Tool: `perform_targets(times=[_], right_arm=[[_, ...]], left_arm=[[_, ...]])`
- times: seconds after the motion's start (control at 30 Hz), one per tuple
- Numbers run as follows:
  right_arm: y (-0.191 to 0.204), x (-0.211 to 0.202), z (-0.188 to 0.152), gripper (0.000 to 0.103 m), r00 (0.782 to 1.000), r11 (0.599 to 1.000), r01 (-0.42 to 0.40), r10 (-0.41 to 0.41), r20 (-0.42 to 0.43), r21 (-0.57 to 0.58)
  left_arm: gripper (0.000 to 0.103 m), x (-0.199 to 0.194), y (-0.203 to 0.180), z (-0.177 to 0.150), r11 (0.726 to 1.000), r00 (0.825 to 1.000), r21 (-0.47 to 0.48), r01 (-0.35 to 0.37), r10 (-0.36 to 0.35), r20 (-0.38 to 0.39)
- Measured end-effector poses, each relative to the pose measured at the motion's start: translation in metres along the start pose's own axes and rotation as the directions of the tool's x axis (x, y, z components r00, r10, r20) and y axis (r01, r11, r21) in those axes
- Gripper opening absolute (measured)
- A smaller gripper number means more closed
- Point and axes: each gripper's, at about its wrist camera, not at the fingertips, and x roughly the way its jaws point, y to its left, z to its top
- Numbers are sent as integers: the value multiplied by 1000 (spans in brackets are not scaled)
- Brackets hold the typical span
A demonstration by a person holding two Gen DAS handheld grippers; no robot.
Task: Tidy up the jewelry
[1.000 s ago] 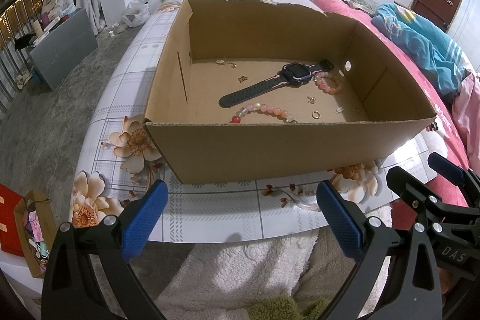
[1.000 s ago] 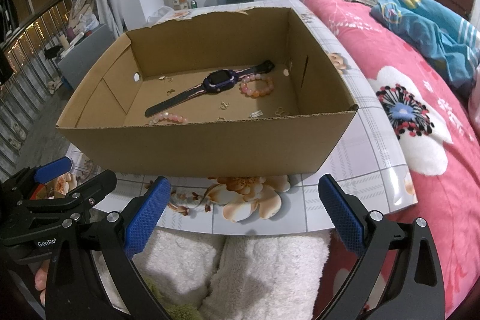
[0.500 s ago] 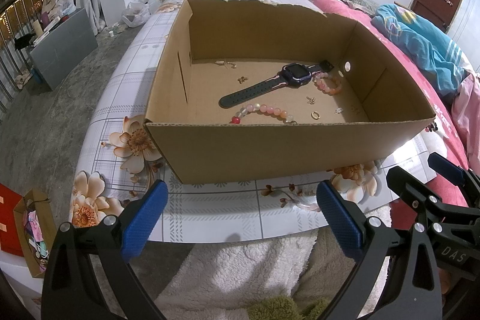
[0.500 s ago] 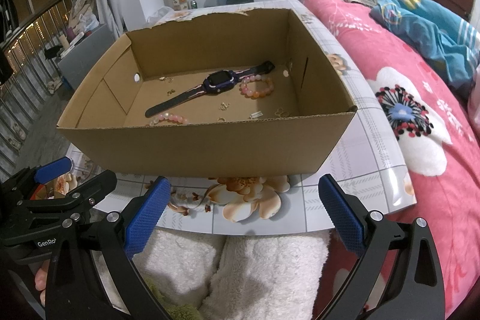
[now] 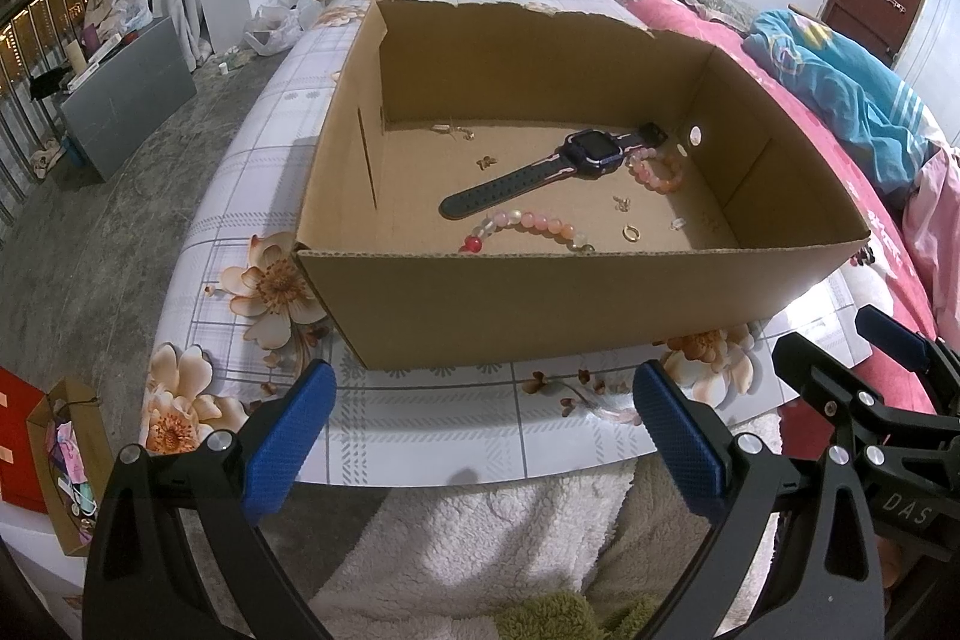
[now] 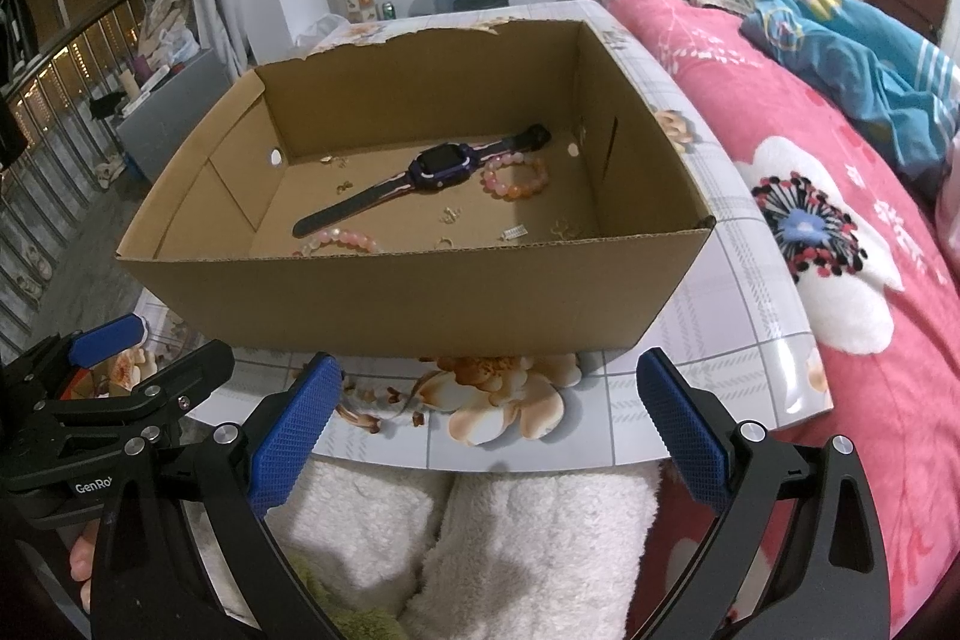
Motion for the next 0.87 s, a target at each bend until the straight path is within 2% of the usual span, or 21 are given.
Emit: perform_targets(times=[0.87], right_arm=[[1, -1, 1, 95, 1000, 1000, 0, 0, 0, 1]], left_arm=[[97, -1, 1, 1, 1000, 1000, -4, 4, -4, -12]])
